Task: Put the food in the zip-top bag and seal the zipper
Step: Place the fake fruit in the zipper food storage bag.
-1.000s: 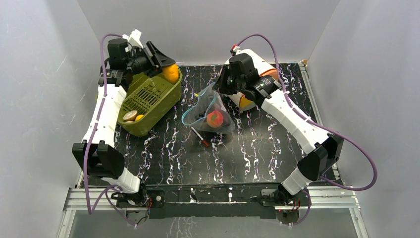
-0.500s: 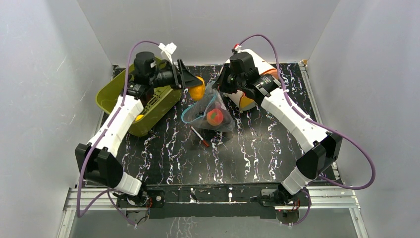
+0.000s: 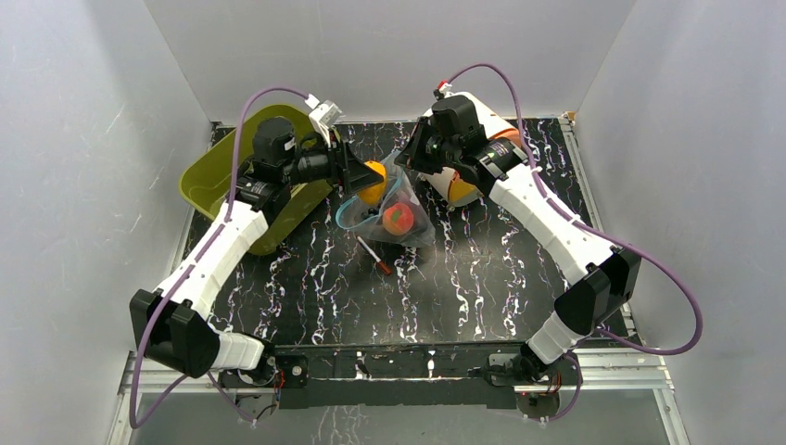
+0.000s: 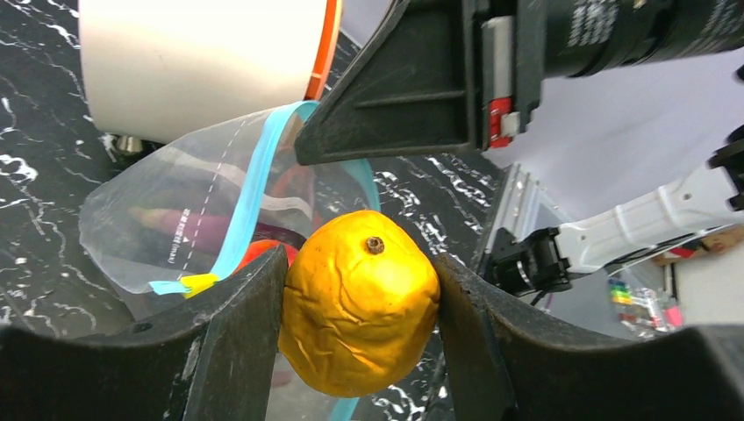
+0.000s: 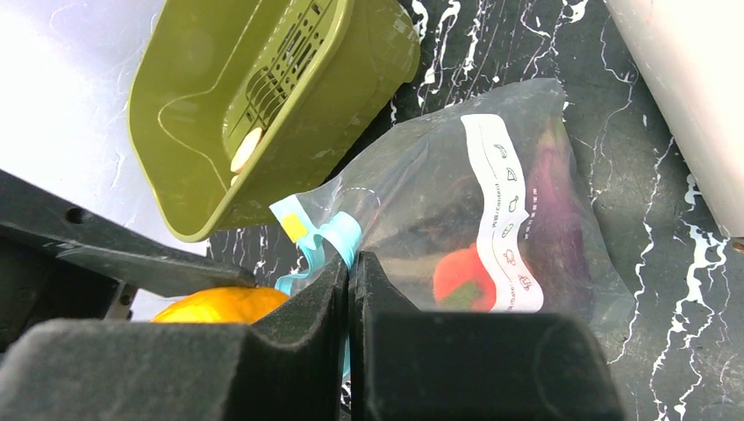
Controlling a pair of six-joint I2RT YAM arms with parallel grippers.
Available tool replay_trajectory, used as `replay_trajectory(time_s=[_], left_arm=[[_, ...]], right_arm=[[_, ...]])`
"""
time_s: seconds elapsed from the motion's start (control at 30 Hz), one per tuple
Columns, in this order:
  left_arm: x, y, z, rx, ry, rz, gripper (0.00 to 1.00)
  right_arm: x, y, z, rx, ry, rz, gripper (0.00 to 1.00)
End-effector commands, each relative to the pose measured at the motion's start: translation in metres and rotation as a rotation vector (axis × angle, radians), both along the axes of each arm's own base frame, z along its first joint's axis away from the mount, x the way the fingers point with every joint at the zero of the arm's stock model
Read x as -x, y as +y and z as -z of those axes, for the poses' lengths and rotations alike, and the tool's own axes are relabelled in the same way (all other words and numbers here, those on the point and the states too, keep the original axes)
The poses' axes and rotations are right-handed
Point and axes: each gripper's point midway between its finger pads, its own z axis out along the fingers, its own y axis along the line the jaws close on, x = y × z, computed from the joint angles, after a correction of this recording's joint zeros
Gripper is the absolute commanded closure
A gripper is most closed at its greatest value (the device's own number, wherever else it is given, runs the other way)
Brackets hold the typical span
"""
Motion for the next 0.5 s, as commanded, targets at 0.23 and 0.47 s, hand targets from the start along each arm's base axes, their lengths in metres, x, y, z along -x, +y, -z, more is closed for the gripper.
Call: replay_trajectory(time_s=[0.23, 0.47], left_arm=[[0.002, -0.004, 0.022, -0.108, -0.111, 0.024, 0.73], [0.001, -0.003, 0.033, -0.147, -0.075, 0.021, 0.52]], right_arm=[[-0.006, 0.006, -0.059, -0.118, -0.151, -0.021, 1.00], [-0.008, 0.005, -0.057, -0.117, -0.152, -0.021, 1.00]])
